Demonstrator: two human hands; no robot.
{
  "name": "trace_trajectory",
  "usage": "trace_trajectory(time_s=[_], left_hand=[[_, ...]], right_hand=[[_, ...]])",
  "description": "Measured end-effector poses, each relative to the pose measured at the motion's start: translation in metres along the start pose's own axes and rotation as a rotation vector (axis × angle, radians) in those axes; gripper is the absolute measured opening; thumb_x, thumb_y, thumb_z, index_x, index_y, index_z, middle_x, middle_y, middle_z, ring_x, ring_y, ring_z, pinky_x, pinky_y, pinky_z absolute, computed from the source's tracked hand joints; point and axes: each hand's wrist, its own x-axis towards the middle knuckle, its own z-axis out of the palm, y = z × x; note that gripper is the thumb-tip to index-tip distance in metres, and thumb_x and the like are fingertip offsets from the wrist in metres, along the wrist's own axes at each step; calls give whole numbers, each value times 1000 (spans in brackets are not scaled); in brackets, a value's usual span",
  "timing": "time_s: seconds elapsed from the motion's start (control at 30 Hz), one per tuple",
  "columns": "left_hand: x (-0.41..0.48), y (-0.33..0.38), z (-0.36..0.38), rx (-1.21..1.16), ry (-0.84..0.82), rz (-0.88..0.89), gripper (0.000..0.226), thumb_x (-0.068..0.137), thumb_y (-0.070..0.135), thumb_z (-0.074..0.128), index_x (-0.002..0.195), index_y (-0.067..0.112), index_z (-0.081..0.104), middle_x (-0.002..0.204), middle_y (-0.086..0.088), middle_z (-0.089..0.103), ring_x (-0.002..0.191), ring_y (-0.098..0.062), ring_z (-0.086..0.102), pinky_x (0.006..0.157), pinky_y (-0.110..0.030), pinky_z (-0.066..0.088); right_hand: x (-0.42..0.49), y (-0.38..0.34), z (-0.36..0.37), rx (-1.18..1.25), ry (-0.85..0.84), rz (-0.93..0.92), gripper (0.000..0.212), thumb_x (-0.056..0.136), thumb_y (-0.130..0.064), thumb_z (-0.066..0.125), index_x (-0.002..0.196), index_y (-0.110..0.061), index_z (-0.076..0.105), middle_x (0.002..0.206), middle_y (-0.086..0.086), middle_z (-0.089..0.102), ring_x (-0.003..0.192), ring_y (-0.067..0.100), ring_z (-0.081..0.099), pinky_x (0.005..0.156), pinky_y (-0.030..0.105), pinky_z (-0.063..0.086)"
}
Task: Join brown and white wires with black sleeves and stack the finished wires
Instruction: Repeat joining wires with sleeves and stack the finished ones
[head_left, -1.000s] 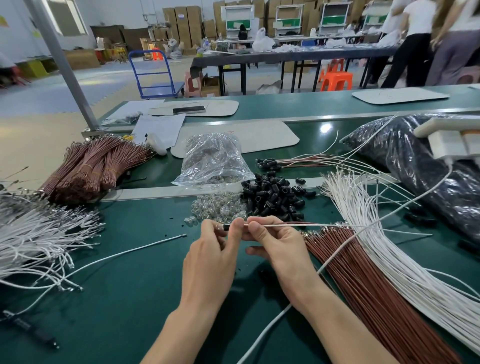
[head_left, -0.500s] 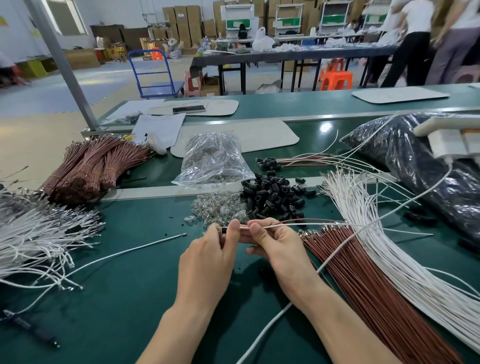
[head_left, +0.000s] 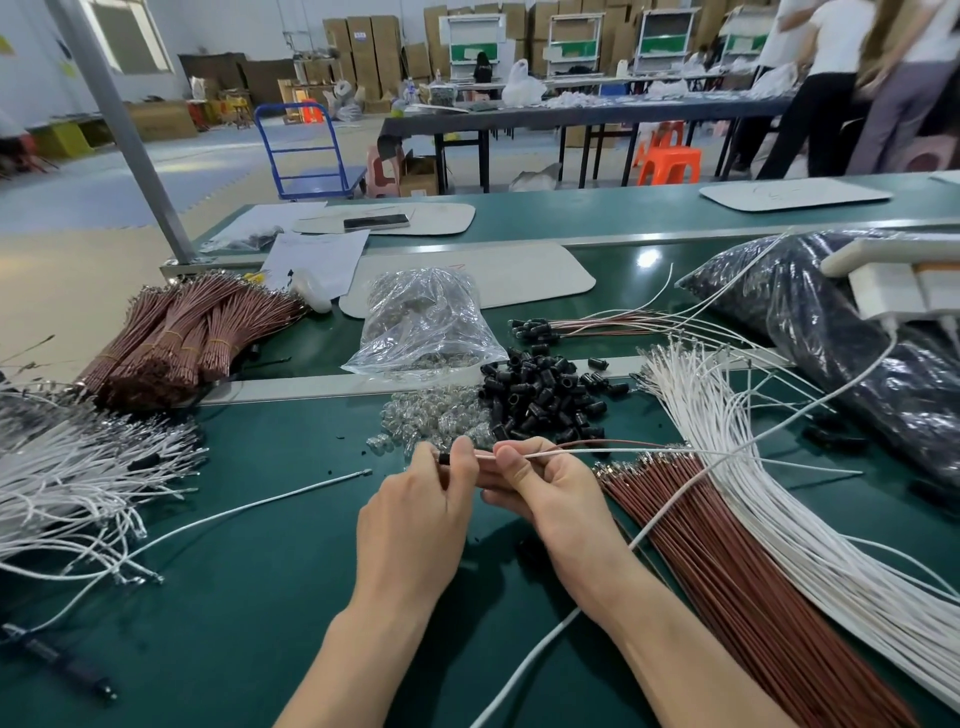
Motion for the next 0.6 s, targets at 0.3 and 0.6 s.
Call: trace_trajectory(time_s=[0.3,0.6], left_hand=[[10,4,7,118,63,-31,62,90,78,19,67,24,39,54,7,49,56,-28,47,58,-36,34],[15,-1,10,347,-5,-46,78,94,60,7,68,17,66,67,-8,67,68,-33,66,61,-35,39]], right_hand=[[-2,-3,4,-71,41,-48,7,101,-12,56,99,-6,59,96,7,79,92,19,76,68,21,57],[0,3,2,-122,-4,-7,9,102,-9,55,103,-1,60,98,8,78,96,20,75,77,22,58]])
